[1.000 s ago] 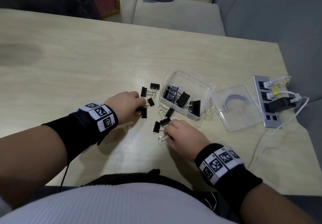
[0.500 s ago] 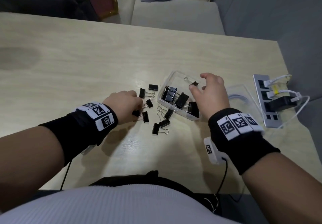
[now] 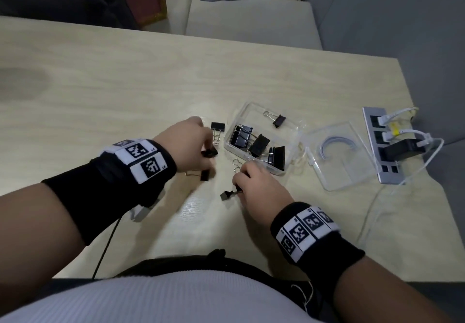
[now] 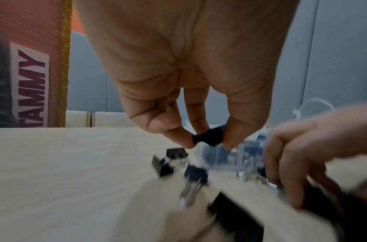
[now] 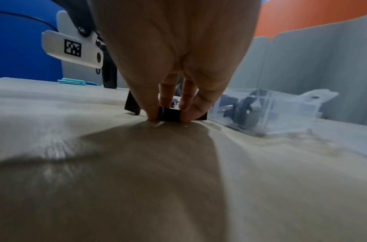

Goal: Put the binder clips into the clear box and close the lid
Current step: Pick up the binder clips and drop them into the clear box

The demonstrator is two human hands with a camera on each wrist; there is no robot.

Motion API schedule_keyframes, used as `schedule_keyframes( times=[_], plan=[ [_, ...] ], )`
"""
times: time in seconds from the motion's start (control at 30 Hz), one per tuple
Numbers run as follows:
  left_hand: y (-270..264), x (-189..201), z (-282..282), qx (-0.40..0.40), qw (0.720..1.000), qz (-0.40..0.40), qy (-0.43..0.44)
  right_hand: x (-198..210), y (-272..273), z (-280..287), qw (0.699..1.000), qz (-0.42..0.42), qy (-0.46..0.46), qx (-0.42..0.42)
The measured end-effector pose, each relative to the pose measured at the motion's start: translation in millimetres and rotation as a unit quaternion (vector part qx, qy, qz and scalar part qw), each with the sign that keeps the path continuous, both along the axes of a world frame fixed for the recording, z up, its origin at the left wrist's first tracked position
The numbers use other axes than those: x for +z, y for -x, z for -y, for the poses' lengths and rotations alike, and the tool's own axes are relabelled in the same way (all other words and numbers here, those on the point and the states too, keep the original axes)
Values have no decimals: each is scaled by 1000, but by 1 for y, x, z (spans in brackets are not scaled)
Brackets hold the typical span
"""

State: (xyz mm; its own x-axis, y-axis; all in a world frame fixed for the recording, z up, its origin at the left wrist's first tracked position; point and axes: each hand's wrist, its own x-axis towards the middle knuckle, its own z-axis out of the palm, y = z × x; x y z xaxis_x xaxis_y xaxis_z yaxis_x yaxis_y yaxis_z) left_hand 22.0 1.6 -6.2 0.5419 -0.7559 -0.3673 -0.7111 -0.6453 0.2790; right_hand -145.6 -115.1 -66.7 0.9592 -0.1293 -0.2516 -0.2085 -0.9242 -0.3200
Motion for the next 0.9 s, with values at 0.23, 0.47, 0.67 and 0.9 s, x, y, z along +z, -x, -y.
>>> schedule_keyframes(
  times=[0.23, 0.47, 0.67, 0.9],
  plan=[
    [-10, 8, 70, 67, 983, 12, 172, 15, 10, 14, 989, 48, -111, -88],
    [-21, -13, 108, 99, 971, -52, 210, 32, 11, 30, 969, 84, -163, -167],
    [-22, 2, 80, 56, 969, -2, 239, 46, -13, 61, 915, 198, -134, -326],
    [-3, -1, 2, -76, 997, 12, -13, 50, -39, 82, 929, 96, -71, -352]
  ],
)
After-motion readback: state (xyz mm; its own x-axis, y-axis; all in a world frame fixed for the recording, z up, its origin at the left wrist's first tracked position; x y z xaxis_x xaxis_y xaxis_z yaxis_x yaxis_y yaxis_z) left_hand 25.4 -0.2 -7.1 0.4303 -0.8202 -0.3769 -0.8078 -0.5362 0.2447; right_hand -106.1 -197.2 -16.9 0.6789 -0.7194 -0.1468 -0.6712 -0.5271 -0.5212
